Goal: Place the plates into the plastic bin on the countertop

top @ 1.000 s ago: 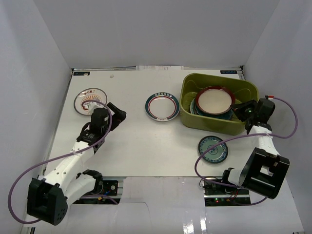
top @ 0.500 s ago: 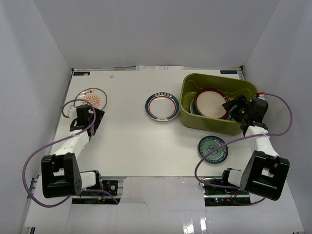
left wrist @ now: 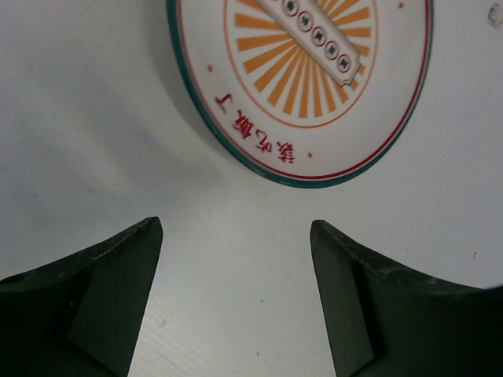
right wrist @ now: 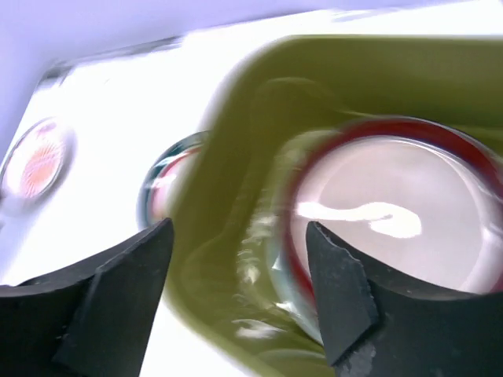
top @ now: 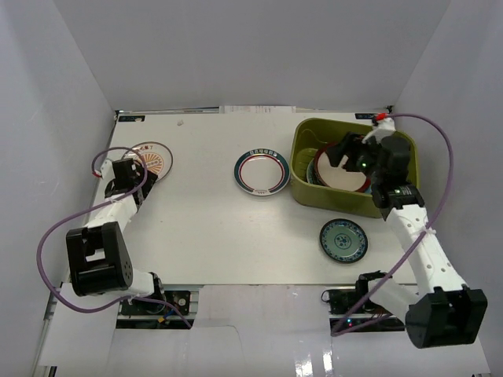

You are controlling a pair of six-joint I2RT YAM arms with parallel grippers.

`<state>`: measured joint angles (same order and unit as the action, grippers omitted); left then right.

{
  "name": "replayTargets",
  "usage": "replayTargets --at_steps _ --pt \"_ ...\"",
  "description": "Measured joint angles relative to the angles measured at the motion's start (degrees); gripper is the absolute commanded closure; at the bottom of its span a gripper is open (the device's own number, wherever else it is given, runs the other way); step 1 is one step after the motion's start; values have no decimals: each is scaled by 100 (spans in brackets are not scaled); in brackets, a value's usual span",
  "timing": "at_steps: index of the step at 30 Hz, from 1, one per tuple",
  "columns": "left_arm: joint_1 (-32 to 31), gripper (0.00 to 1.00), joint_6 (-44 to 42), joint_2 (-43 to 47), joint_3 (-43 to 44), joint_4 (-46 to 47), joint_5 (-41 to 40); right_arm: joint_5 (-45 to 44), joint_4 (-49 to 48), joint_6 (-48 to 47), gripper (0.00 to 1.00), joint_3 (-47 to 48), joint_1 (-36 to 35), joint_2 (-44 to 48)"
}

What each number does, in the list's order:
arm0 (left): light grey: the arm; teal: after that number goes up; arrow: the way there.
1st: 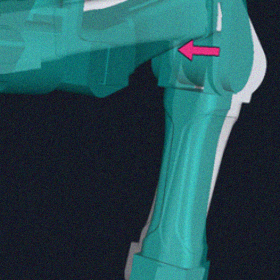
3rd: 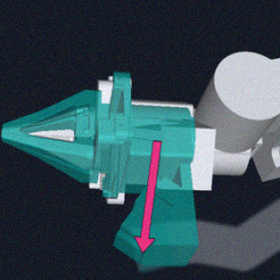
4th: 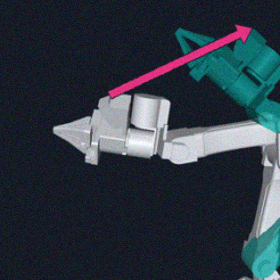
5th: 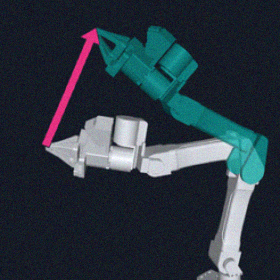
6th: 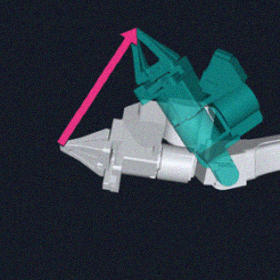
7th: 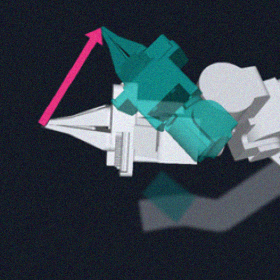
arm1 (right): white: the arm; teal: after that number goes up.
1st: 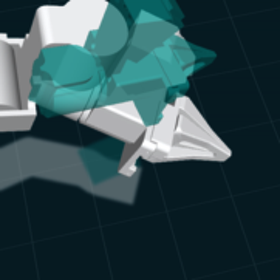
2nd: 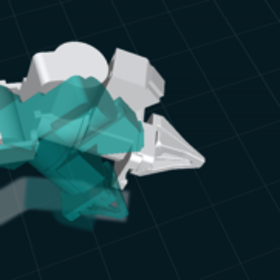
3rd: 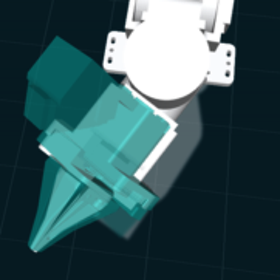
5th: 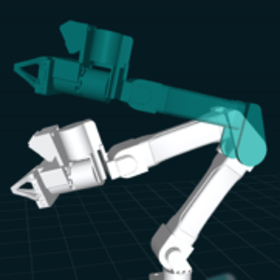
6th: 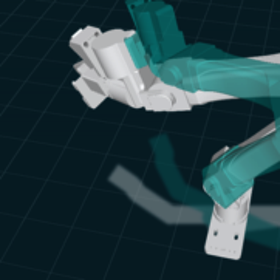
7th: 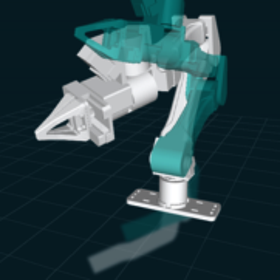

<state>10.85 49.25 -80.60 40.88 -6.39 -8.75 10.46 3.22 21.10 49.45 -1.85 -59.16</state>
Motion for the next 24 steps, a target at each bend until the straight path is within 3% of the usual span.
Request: replayTargets --at_steps 5,10,13,17,24 --pt "-57 18 -903 -26 651 -157 -70 -111 352 -1010 31 1335 -2487 -774" --pt "-459 17 -1814 -254 1224 -271 -146 -651 1047 -2245 18 2739 -4153 -2610" --pt "-787 18 -2350 -627 1591 -369 -109 -844 1386 -2833 14 3058 -4607 -3635" --pt "-979 16 -2933 -1139 1851 -422 -9 -1032 1729 -3407 13 3067 -4699 -4518" --pt "-979 12 -3550 -1620 1906 -612 4 -1513 1843 -4013 21 3182 -4688 -5099"
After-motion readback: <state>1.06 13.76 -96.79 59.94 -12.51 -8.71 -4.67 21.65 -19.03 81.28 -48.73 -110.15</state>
